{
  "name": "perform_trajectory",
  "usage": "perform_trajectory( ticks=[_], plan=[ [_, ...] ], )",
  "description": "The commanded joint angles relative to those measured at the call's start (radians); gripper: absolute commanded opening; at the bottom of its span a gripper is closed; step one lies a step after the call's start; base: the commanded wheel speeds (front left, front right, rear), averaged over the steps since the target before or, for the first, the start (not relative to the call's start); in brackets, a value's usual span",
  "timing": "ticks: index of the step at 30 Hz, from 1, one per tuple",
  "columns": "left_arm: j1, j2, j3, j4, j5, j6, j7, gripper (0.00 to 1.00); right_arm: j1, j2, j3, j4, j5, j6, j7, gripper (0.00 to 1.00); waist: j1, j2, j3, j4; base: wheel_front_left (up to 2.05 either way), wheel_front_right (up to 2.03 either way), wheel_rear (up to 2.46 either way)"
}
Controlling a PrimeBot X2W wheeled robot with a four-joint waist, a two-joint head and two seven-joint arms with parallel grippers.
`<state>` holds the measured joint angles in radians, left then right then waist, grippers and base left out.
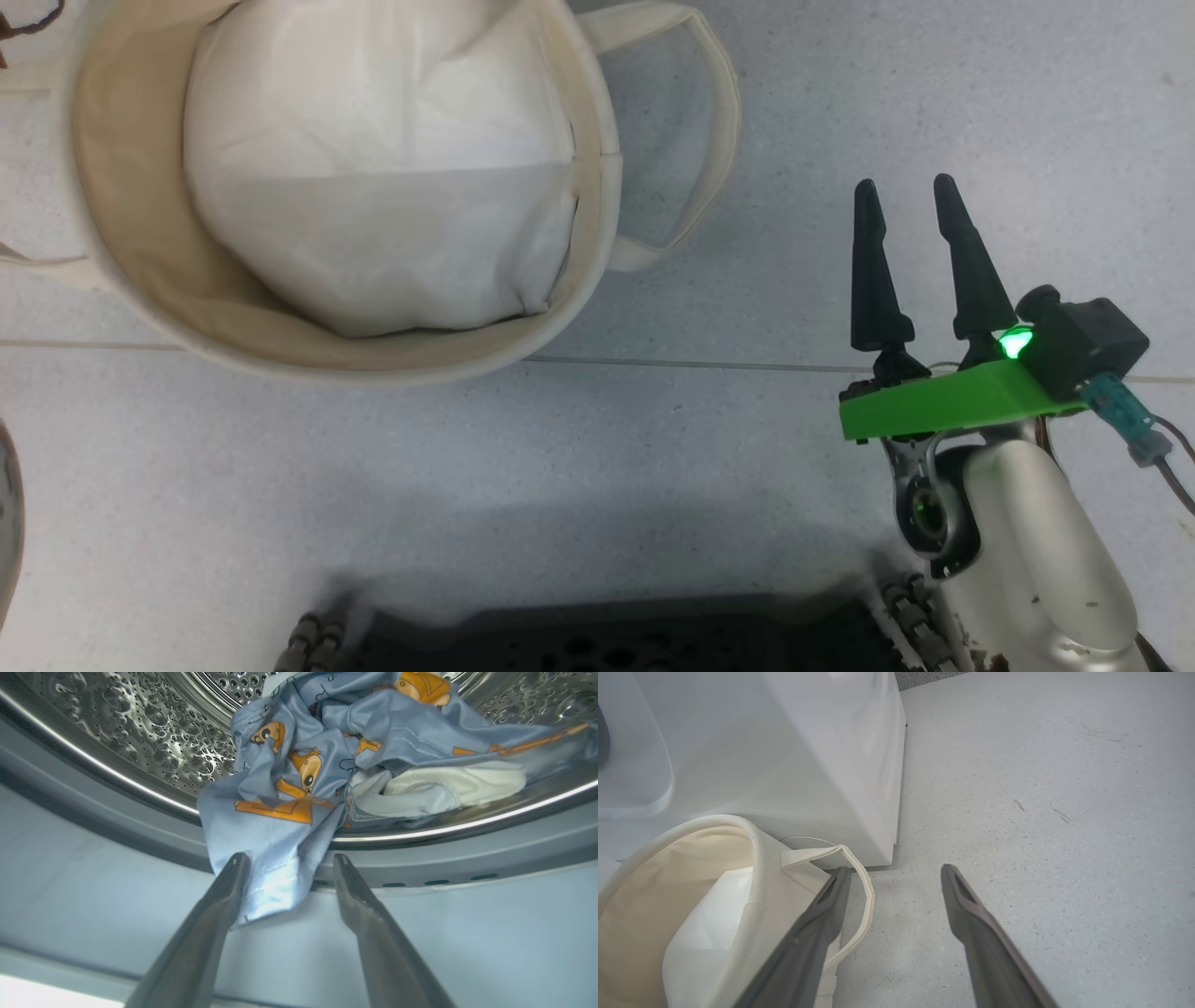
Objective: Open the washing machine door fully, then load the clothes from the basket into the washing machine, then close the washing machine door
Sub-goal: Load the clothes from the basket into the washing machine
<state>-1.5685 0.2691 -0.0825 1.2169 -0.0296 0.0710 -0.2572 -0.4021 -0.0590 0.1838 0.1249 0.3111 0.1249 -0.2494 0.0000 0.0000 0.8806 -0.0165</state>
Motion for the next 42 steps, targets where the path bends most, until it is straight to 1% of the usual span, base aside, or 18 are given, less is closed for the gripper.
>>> perform_trajectory(
  ticks=[1,6,15,21,26,27,28,29,30,35,42],
  plan=[
    [-0.034,0.067,0.001,-0.022,0.001,0.003,-0.005,0.00,0.036,0.009,0.029,-0.024,0.006,0.006,-0.012,1.00,0.0000,0.0000,0.003,-0.001,0.00,0.00,0.00],
    [-0.036,0.074,-0.001,-0.053,-0.009,0.004,-0.005,0.00,0.036,0.009,0.035,-0.021,0.009,0.006,-0.012,1.00,0.0000,0.0000,0.011,-0.003,0.00,0.00,0.00],
    [-0.063,0.100,-0.001,-0.235,-0.013,0.006,-0.005,0.00,0.030,0.009,0.051,-0.029,0.024,0.006,-0.012,1.00,0.0000,0.0000,0.025,-0.034,0.00,0.00,0.00],
    [-0.111,0.107,-0.004,-0.243,-0.013,0.003,-0.005,0.00,0.038,0.009,0.058,-0.034,0.036,0.006,-0.012,1.00,0.0000,0.0000,0.033,-0.061,0.00,0.00,0.00],
    [-0.176,0.097,0.010,-0.184,-0.039,-0.007,-0.005,0.00,0.051,0.009,0.054,-0.043,0.041,0.006,-0.012,1.00,0.0000,0.0000,0.049,-0.075,0.00,0.00,0.00],
    [-0.192,0.091,0.012,-0.175,-0.044,-0.012,-0.005,0.00,0.051,0.009,0.057,-0.044,0.038,0.006,-0.012,1.00,0.0000,0.0000,0.054,-0.077,0.00,0.00,0.00],
    [-0.201,0.085,0.009,-0.169,-0.048,-0.025,-0.005,0.00,0.051,0.009,0.063,-0.044,0.036,0.006,-0.012,1.00,0.0000,0.0000,0.056,-0.081,0.00,0.00,0.00],
    [-0.207,0.081,0.007,-0.160,-0.052,-0.041,-0.005,0.46,0.052,0.009,0.065,-0.044,0.036,0.006,-0.012,1.00,0.0000,0.0000,0.058,-0.082,0.00,0.00,0.00],
    [-0.209,0.079,0.003,-0.143,-0.051,-0.047,-0.005,1.00,0.053,0.009,0.065,-0.045,0.037,0.006,-0.012,1.00,0.0000,0.0000,0.059,-0.082,0.00,0.00,0.00],
    [-0.203,0.066,-0.007,-0.141,-0.053,-0.068,-0.005,1.00,0.055,0.009,0.076,-0.046,0.033,0.006,-0.012,1.00,0.0000,0.0000,0.059,-0.073,0.00,0.00,0.00],
    [-0.116,0.050,0.006,-0.208,-0.073,-0.091,-0.005,1.00,0.040,0.009,0.067,-0.037,0.015,0.006,-0.012,1.00,0.0000,0.0000,0.015,-0.034,0.00,0.00,0.00]
  ],
)
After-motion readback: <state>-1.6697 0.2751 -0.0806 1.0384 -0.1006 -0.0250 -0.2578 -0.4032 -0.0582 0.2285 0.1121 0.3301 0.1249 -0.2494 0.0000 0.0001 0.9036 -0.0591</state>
